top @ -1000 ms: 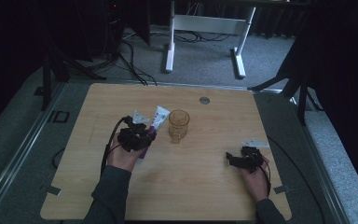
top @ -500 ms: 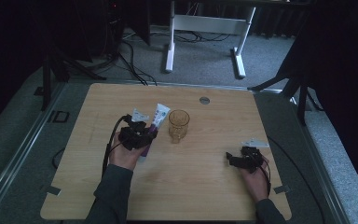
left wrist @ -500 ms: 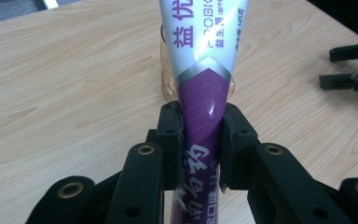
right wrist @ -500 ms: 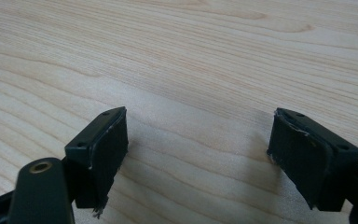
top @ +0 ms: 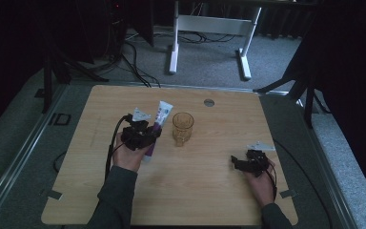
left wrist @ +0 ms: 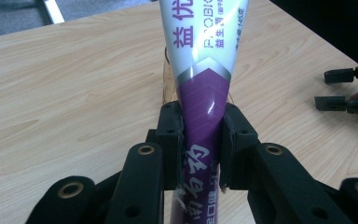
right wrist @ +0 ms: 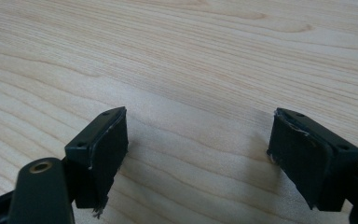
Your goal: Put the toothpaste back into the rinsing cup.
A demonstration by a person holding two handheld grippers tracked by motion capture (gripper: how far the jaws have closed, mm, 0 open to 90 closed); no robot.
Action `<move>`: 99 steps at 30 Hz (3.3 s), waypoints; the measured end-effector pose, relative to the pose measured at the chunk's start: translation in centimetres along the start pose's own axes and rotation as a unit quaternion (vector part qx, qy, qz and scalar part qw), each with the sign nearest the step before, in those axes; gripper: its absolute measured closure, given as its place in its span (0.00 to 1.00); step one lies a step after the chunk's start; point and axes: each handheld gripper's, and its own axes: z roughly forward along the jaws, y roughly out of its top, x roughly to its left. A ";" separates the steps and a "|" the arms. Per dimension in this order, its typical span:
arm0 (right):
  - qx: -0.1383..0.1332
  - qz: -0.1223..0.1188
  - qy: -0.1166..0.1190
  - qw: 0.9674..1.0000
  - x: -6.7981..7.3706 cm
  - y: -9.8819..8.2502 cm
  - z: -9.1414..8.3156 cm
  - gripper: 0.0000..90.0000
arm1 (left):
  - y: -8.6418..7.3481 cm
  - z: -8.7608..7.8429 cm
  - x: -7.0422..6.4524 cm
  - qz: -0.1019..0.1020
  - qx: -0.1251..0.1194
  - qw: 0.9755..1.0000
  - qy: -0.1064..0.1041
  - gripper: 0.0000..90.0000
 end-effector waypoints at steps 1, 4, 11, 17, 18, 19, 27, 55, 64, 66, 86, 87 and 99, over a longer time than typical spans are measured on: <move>0.000 0.000 0.000 1.000 0.0 0.0 0.0 0.22 | 0.0 0.0 0.0 0.000 -0.001 1.000 0.000 0.81; 0.000 -0.001 0.000 1.000 0.0 0.0 0.0 0.22 | 0.1 -0.1 0.1 -0.002 -0.004 1.000 -0.001 0.81; 0.000 0.000 0.000 1.000 0.0 0.0 0.0 0.22 | 0.5 -0.4 0.4 -0.010 -0.018 1.000 -0.003 0.81; 0.000 0.000 0.000 1.000 0.0 0.0 0.0 0.22 | 0.9 -0.7 0.5 -0.014 -0.028 0.999 -0.005 0.81; 0.000 0.000 0.000 1.000 0.0 0.0 0.0 0.22 | 1.0 -0.7 0.5 -0.014 -0.030 0.999 -0.005 0.81; 0.000 0.000 0.000 1.000 0.0 0.0 0.0 0.22 | 1.1 -0.7 0.5 -0.013 -0.031 0.999 -0.006 0.81; 0.000 0.000 0.000 1.000 0.0 0.0 0.0 0.22 | 1.4 -0.4 0.4 -0.015 -0.042 0.999 -0.010 0.81; 0.000 0.000 0.000 1.000 0.0 0.0 0.0 0.22 | 2.8 0.3 0.4 -0.027 -0.085 0.996 -0.020 0.81; 0.000 0.000 0.000 1.000 0.0 0.0 0.0 0.22 | 3.3 0.4 0.3 -0.028 -0.096 0.995 -0.020 0.81; 0.000 0.000 0.000 1.000 0.0 0.0 0.0 0.22 | 3.4 0.5 0.4 -0.033 -0.101 0.994 -0.020 0.81; 0.000 0.000 0.000 1.000 0.0 0.0 0.0 0.22 | 4.3 1.0 0.3 -0.039 -0.121 0.992 -0.015 0.81; 0.000 0.000 0.000 1.000 0.0 0.0 0.0 0.22 | 4.4 1.0 0.2 -0.040 -0.124 0.991 -0.015 0.81; 0.000 0.000 0.000 1.000 0.0 0.0 0.0 0.22 | 4.7 1.7 0.0 -0.041 -0.133 0.990 -0.015 0.81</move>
